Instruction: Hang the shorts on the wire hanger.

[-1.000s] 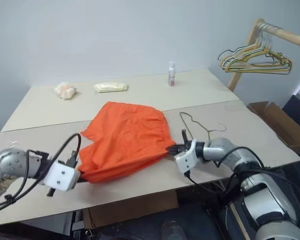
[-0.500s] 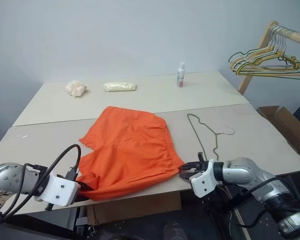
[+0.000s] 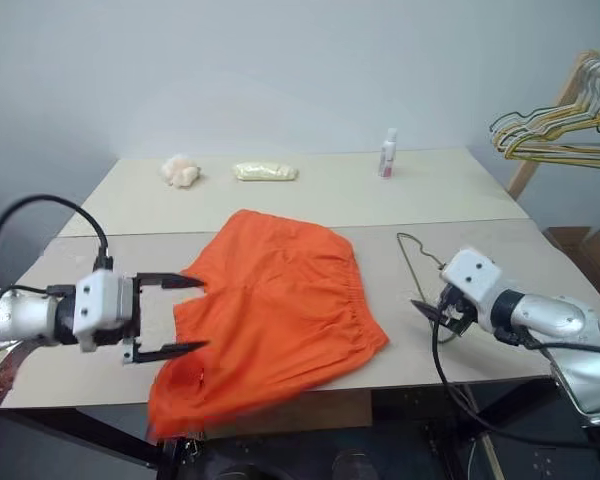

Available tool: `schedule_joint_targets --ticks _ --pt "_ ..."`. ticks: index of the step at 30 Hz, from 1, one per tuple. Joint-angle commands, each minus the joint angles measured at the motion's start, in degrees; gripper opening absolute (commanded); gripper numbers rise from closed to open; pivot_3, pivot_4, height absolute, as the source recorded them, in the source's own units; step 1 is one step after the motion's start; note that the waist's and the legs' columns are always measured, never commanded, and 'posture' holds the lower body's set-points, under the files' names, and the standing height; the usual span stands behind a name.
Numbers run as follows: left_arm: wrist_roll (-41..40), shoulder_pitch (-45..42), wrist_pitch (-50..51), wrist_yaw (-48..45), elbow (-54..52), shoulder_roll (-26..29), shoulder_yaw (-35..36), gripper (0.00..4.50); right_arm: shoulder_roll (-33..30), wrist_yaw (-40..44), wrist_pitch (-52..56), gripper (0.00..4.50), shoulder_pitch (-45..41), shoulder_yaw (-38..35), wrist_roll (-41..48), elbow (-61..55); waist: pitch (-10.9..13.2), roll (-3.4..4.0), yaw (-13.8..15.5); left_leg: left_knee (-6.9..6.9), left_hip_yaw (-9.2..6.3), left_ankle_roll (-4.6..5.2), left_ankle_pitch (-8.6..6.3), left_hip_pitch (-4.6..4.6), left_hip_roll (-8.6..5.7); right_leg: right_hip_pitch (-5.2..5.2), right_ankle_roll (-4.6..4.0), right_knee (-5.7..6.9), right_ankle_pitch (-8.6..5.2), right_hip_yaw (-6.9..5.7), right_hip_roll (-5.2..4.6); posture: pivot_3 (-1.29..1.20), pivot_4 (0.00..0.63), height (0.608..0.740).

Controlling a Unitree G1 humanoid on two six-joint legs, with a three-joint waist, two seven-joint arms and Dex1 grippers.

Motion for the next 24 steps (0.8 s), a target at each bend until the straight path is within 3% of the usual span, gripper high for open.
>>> schedule_joint_targets --ticks 1,6,8,11,20,21,24 --pt "-3.61 -4.83 5.61 3.53 -1.98 -3.08 -1.89 4.48 1.46 -4.99 14.19 4.48 -4.21 2.46 -3.18 3.32 -0.02 0.00 -0.01 0.01 0.01 0.00 0.00 -0.02 -0.03 0.01 0.00 0.00 0.00 0.01 -0.01 -0.21 0.000 0.740" --pt "-2.58 -7.56 7.45 3.44 -1.54 -5.32 -3.56 4.48 6.03 -7.39 21.73 4.48 -9.52 6.37 -6.63 11.65 -0.03 0.02 -0.83 0.00 0.12 0.01 0.01 -0.25 -0.05 -0.08 0.00 0.03 0.00 0.11 0.02 -0.21 0.000 0.740" --pt "-2.45 -7.69 7.61 3.10 -1.41 -5.45 -3.48 4.50 6.92 -6.73 23.13 4.12 -10.59 6.79 -6.73 13.86 -0.06 0.07 -1.35 0.02 0.16 0.02 0.00 -0.25 -0.07 -0.08 0.00 0.04 0.00 0.13 0.01 -0.21 0.000 0.740" --pt "-2.17 -7.58 7.58 3.20 -1.22 -5.62 -3.17 4.50 7.74 -5.74 23.68 3.29 -11.08 7.06 -6.84 16.12 -0.07 0.05 -1.39 0.02 0.15 0.04 -0.01 -0.17 -0.07 0.04 0.00 0.00 0.00 0.09 0.03 -0.20 0.000 0.740" --pt "-1.70 -7.56 8.32 4.92 -1.73 -7.39 -3.53 4.50 9.54 -7.62 22.78 0.21 -12.07 4.68 -8.52 14.27 -0.15 -0.08 -1.57 0.03 0.14 0.04 -0.01 -0.15 -0.07 0.06 0.00 -0.01 0.00 0.08 0.04 -0.21 0.000 0.740" --pt "-1.71 -7.71 8.51 5.03 -1.71 -7.66 -3.61 4.50 9.02 -7.70 21.22 0.02 -11.71 5.01 -9.35 13.34 -0.15 -0.07 -1.55 0.03 0.13 0.04 -0.01 -0.17 -0.07 0.04 0.00 0.00 0.00 0.07 0.04 -0.21 0.000 0.740" --pt "-1.34 -8.74 8.66 5.22 -1.05 -8.36 -4.00 4.50 7.21 -7.53 16.07 0.02 -11.11 5.64 -12.19 10.51 -0.13 -0.04 -1.64 0.04 0.14 0.04 -0.01 -0.21 -0.07 0.00 0.00 0.00 0.00 0.08 0.04 -0.22 0.000 0.740"
